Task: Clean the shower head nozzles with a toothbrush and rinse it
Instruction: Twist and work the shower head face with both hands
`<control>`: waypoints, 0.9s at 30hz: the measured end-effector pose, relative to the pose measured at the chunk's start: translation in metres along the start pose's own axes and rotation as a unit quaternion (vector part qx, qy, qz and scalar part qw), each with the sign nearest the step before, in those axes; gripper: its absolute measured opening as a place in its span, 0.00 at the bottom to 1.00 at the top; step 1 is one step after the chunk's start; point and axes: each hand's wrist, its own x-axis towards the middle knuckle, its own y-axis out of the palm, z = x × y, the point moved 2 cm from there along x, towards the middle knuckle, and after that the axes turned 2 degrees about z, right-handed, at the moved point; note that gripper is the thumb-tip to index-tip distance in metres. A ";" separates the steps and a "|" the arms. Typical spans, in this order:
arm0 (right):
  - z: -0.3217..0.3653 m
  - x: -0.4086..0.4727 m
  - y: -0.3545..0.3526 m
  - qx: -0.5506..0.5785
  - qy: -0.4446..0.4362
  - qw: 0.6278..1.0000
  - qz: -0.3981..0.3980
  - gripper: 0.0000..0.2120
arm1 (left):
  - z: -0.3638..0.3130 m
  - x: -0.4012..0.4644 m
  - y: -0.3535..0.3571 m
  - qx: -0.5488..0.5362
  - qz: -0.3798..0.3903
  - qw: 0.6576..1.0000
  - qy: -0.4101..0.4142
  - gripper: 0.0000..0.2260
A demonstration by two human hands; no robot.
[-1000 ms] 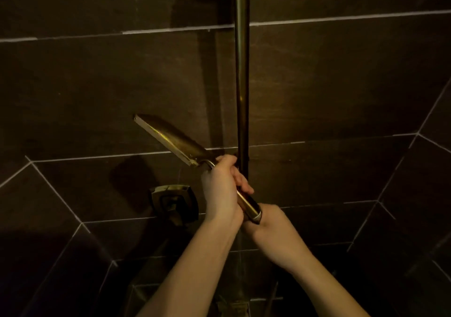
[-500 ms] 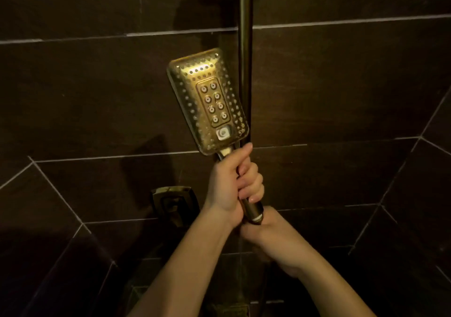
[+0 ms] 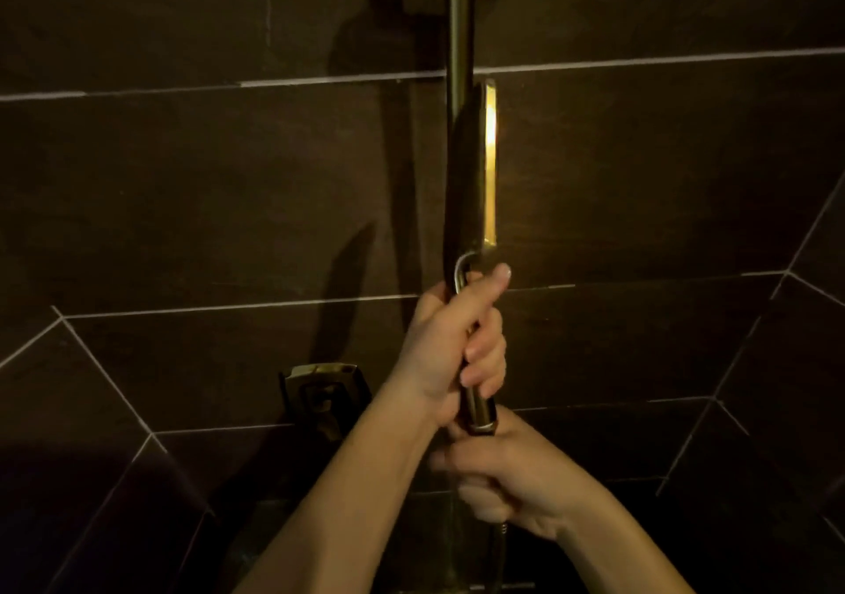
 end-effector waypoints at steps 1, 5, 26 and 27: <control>0.000 0.001 -0.004 -0.056 -0.016 0.997 -0.055 0.02 | 0.002 -0.002 0.003 0.066 -0.084 0.994 0.032 0.13; 0.006 0.000 -0.015 -0.231 -0.076 0.955 -0.172 0.04 | 0.013 -0.010 0.003 0.065 -0.230 0.966 0.099 0.11; 0.026 0.004 -0.013 -0.222 -0.100 0.955 -0.171 0.06 | -0.015 0.009 0.000 0.019 -0.148 0.984 0.097 0.13; 0.028 0.001 -0.012 -0.163 -0.090 0.975 -0.124 0.09 | -0.021 0.009 -0.002 -0.006 -0.082 0.992 0.094 0.12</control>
